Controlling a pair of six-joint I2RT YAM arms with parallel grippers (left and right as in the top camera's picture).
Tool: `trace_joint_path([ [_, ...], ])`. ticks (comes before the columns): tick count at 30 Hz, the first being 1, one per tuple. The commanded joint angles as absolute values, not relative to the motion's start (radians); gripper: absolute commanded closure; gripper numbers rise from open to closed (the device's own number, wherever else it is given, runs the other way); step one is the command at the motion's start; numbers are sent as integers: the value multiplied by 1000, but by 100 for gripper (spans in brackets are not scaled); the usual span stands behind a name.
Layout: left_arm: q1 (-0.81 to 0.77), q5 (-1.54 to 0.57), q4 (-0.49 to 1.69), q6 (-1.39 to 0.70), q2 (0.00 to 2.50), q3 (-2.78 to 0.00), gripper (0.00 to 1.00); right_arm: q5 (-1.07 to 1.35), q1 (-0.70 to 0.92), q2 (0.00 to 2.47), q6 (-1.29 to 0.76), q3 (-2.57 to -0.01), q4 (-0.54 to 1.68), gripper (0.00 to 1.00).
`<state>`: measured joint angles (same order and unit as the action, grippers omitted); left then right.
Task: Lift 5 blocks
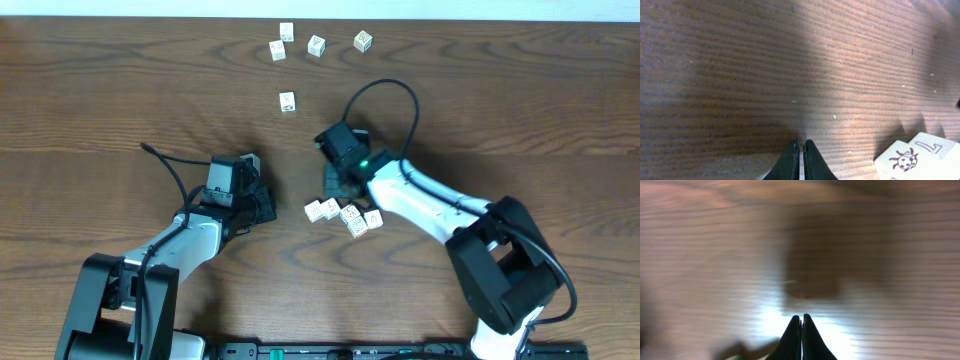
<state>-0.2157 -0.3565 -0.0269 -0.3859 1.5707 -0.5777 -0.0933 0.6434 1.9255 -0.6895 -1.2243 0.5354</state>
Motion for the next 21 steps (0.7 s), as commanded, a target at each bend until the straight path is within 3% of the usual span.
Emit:
trace_joint_path([
  [1,-244,-401,15,-300,1581,-562,93,-127,585,1937,-606,-1239,569,99],
  [11,-393,-486,22,-266,1548,-562,93,-123,463,1906,-533,-1239,728,99],
  [21,-422,-471,18,-266,1548,-562,93,-39,482,1856,-533,-1238,934,99],
])
